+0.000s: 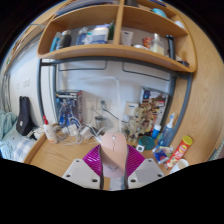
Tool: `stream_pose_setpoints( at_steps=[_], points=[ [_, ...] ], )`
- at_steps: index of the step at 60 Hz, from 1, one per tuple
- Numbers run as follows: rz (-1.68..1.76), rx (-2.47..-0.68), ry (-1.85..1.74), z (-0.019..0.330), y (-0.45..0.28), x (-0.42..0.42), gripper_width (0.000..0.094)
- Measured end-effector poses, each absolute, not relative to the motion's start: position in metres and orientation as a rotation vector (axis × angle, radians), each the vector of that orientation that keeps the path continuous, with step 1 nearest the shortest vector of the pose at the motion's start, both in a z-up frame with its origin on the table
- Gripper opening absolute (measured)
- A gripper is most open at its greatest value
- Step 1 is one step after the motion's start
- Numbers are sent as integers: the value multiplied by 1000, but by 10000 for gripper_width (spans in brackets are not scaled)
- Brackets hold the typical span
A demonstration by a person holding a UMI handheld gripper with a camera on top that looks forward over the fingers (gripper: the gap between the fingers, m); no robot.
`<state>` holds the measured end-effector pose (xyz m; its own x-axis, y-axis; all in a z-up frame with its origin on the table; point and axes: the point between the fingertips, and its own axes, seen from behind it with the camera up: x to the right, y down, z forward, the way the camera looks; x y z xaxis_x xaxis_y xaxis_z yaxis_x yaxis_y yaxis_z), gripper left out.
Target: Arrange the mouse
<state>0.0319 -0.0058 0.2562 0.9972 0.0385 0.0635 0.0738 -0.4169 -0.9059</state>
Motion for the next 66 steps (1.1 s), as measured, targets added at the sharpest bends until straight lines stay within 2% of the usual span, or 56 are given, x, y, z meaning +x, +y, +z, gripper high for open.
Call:
stream_pose_setpoints(
  at_steps=[7, 15, 24, 32, 39, 54, 55, 58, 60, 66],
  points=[
    [-107, -2075, -50, 215, -9, 114, 271],
    [-111, -2194, 19, 139, -19, 172, 271],
    [-33, -2322, 54, 54, -34, 187, 277],
    [1, -2398, 38, 7, -46, 183, 279],
    [44, -2429, 42, -16, -49, 174, 303],
    [39, -2429, 60, -19, -48, 173, 441],
    [42, -2435, 56, -19, -48, 172, 461],
    [66, -2457, 27, -19, -51, 165, 628],
    [74, -2474, 6, -18, -53, 162, 688],
    [51, -2475, -36, -1, -54, 160, 723]
  ],
)
